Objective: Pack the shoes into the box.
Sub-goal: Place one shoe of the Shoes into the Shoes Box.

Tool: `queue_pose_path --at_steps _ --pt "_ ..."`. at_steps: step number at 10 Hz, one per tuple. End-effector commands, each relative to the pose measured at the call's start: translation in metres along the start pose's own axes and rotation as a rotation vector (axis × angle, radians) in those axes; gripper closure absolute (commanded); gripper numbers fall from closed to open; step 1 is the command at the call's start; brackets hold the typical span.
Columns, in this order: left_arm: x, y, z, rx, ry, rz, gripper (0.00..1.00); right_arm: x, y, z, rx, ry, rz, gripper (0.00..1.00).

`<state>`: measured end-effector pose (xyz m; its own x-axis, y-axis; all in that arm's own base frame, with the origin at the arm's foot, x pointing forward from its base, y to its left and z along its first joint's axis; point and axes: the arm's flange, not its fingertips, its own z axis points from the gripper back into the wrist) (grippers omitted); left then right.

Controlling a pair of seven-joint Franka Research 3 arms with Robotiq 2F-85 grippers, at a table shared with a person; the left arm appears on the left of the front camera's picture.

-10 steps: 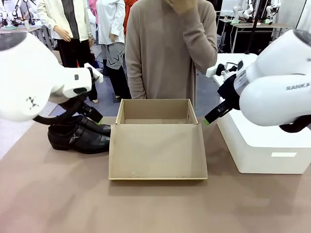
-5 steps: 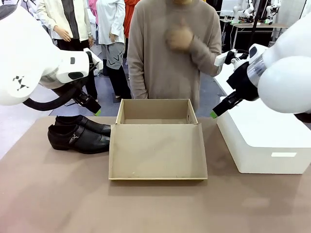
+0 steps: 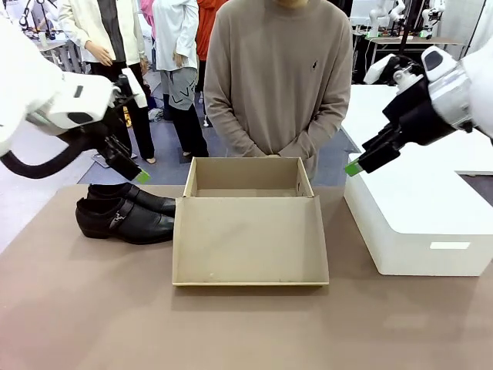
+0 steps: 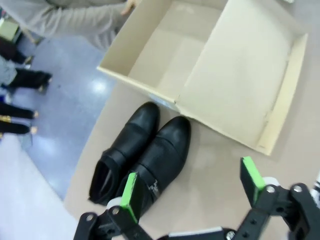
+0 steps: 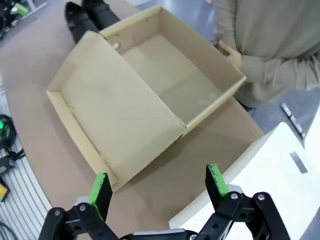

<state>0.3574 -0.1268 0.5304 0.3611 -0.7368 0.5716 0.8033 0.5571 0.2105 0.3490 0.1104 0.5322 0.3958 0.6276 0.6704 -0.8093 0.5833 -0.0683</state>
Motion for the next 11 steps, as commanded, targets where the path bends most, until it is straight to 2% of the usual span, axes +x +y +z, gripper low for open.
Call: queue_pose_path --at_steps 1,3,7,11 --pt "-0.027 0.008 0.013 -0.093 -0.059 -0.028 0.00 -0.033 -0.001 0.001 0.108 -0.074 0.059 0.00" --pt "-0.039 0.013 0.022 -0.161 -0.132 -0.032 0.00 -0.040 -0.007 0.006 0.142 -0.113 0.080 0.00" --pt "-0.049 0.022 0.018 -0.167 -0.129 0.000 0.00 -0.046 -0.013 0.011 0.128 -0.129 0.052 0.00" --pt "-0.039 0.031 0.022 -0.158 -0.117 0.017 0.00 -0.046 -0.011 0.013 0.119 -0.107 0.024 0.00"
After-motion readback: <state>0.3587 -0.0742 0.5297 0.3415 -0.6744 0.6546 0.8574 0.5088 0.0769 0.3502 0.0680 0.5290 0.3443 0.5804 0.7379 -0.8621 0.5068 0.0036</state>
